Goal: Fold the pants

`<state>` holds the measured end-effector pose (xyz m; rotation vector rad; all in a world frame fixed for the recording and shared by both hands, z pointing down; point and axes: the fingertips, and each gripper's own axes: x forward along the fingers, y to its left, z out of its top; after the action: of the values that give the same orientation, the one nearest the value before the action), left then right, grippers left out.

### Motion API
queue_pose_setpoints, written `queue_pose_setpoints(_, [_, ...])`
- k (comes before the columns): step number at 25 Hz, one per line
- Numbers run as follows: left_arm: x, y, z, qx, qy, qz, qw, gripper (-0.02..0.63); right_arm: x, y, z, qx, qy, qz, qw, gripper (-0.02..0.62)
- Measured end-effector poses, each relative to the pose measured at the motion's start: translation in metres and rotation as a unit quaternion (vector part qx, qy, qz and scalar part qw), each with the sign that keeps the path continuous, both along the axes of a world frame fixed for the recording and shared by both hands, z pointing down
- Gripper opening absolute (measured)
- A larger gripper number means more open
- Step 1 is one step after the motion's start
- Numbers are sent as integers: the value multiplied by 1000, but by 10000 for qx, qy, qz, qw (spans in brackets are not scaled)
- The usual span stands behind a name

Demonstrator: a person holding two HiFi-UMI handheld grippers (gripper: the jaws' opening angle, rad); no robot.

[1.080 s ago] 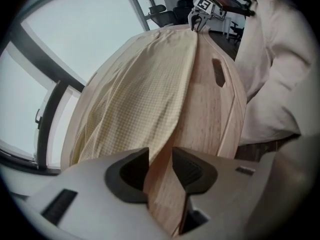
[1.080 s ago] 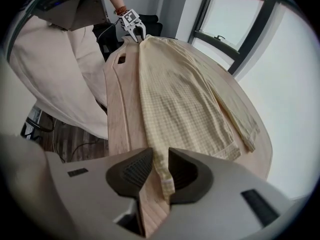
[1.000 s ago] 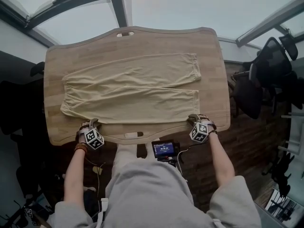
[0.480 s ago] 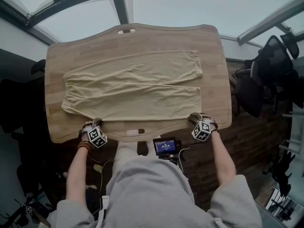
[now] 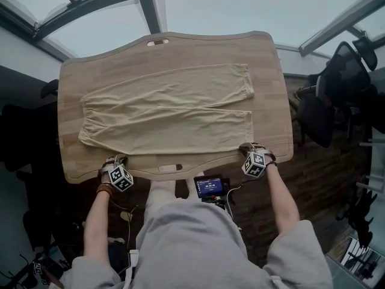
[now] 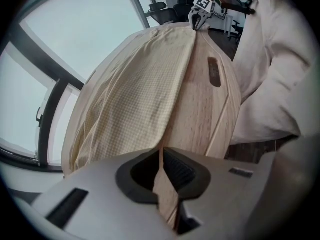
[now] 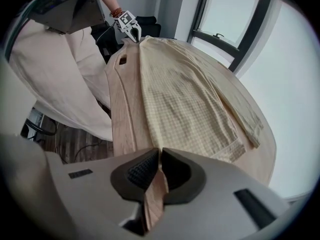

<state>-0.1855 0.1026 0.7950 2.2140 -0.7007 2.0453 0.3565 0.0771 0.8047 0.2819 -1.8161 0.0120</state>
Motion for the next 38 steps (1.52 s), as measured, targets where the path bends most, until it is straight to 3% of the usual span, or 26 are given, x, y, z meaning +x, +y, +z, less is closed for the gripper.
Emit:
queue_pose_setpoints(6, [-3,-3,3,276,-224,101,9993,39,4,6,-6,126,-140,28,9998,12])
queue_pose_setpoints(9, [-10,-17,0,497,-425,379,9971,133,14,10,-17,187,-123,-67,9997,11])
queue_pose_setpoints(14, [-74,-36,-12,653,-975,659,9909,150,14,4,-33,289,-49,-176,9994,12])
queue_pose_setpoints(17, [-116,-43,-15,586,-1186,477,9901,150,14,0,-39,273,34,-186,9994,12])
queue_pose_setpoints(23, [-217,-55,-21,837,-1571,-393,9832,149,15,-9,-48,248,338,-135,9990,11])
queue_pose_setpoints(26, [-236,-62,-17,877,-1623,-313,9823,149,13,-15,-54,273,438,56,9987,11])
queue_pose_setpoints(31, [-238,-80,0,863,-1446,-158,9856,146,13,-20,-59,240,671,289,9970,11])
queue_pose_setpoints(35, [-234,-81,10,840,-1250,-112,9885,46,11,-22,-66,228,759,441,9959,11])
queue_pose_setpoints(38, [-234,-66,12,662,-1083,-127,9918,21,9,-21,-72,231,758,516,9955,11])
